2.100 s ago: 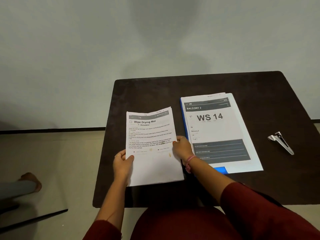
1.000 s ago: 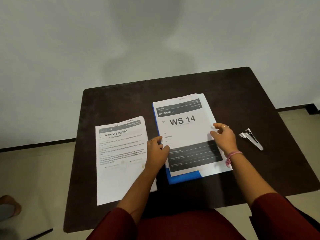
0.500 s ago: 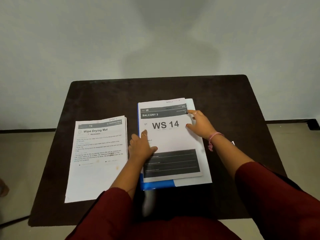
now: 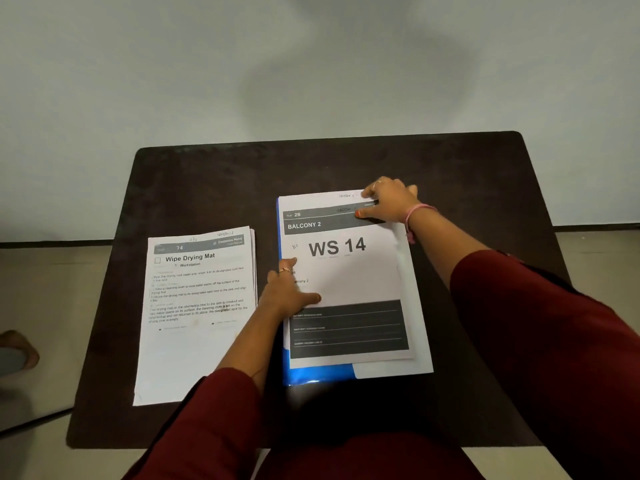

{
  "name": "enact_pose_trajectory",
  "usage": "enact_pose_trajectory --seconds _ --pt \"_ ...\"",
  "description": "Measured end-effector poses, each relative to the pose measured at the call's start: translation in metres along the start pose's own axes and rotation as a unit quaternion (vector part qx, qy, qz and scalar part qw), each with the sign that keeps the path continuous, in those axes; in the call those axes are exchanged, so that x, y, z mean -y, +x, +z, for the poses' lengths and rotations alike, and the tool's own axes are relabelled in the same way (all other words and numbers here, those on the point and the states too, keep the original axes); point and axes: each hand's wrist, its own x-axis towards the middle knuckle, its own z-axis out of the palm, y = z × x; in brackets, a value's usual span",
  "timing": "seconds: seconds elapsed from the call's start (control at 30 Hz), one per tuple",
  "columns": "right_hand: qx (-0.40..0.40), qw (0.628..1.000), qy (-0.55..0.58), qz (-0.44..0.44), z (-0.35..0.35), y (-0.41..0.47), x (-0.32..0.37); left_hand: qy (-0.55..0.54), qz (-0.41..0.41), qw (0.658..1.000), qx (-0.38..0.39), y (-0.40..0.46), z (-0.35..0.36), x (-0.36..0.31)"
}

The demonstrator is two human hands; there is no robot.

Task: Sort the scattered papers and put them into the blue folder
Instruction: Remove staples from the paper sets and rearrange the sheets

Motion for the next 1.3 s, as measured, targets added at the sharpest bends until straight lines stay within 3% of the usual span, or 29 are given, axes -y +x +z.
enact_pose_trajectory --seconds 0.23,0.37,0.63,0.7,0.9,1.07,1.17,1.3 --pt "0.053 0.998 0.01 0.034 -0.012 0.022 0.002 -0.008 0.016 1.0 -0.006 0.007 0.004 0.009" --pt "0.133 0.991 0.011 0.03 -0.011 0.022 0.006 -0.004 0.021 1.0 -0.015 0.009 0.006 0.013" --pt "0.095 0.977 0.187 -0.036 -0.009 -0.01 0.0 -0.001 0.049 0.999 -0.014 0.008 0.005 0.018" --pt "0.105 0.97 0.215 -0.039 -0.015 -0.02 -0.004 -0.046 0.066 0.997 -0.019 0.007 0.003 0.022" --pt "0.184 0.945 0.268 -0.021 -0.033 -0.051 -0.012 -0.217 0.098 0.954 -0.181 -0.018 0.002 0.023" --pt "0.2 0.939 0.28 -0.013 -0.009 -0.073 -0.017 -0.387 0.097 0.913 -0.082 -0.035 0.004 0.016" --pt "0.202 0.941 0.271 -0.021 0.01 -0.088 -0.015 -0.376 0.063 0.923 -0.056 -0.039 0.012 0.021" --pt "0.189 0.944 0.266 -0.04 0.03 -0.108 -0.01 -0.348 0.027 0.933 -0.086 -0.044 0.024 0.028"
